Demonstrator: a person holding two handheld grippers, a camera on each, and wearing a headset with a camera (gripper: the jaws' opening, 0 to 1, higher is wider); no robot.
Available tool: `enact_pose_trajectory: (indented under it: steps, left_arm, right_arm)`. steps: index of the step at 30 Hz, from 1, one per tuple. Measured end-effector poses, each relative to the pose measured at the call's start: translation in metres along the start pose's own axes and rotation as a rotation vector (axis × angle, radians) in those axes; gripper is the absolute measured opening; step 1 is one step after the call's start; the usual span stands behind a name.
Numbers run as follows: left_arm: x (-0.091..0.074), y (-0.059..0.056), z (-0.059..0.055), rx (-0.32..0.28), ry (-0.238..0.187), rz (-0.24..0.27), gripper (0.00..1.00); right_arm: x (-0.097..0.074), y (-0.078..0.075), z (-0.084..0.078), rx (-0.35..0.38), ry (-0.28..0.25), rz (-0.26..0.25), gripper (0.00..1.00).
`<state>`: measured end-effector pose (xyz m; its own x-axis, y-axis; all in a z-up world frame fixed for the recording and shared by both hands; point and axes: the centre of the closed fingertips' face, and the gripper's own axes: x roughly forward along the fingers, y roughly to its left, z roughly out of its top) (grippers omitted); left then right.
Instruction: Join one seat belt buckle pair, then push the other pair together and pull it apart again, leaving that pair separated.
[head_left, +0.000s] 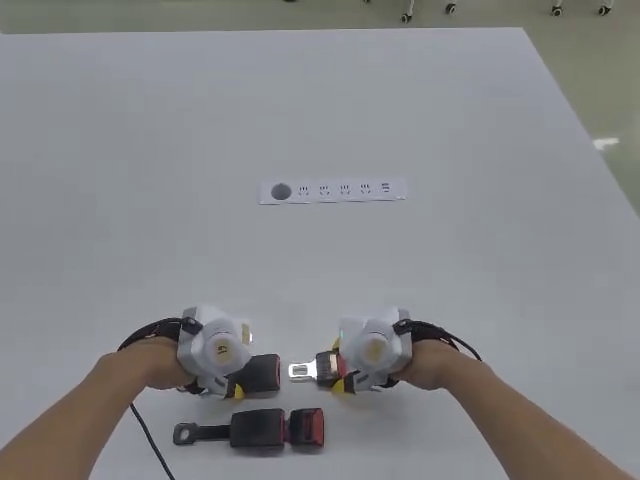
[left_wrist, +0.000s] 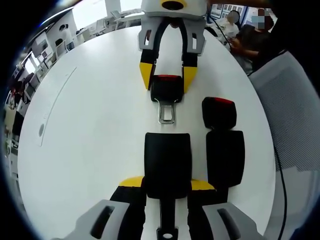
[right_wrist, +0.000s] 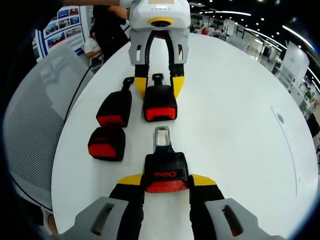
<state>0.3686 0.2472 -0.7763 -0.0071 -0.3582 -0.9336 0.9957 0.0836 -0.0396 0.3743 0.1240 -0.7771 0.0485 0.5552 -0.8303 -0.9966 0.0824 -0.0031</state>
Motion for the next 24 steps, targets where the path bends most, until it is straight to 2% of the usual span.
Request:
enact_pose_trajectory:
  steps: [24]
  left_arm:
    - [-0.002,0.000,0.002,0.020,0.002,-0.006,0.32]
  right_arm:
    - [-0.018,-0.005,-0.031,0.010,0.030,-0.002,0.31]
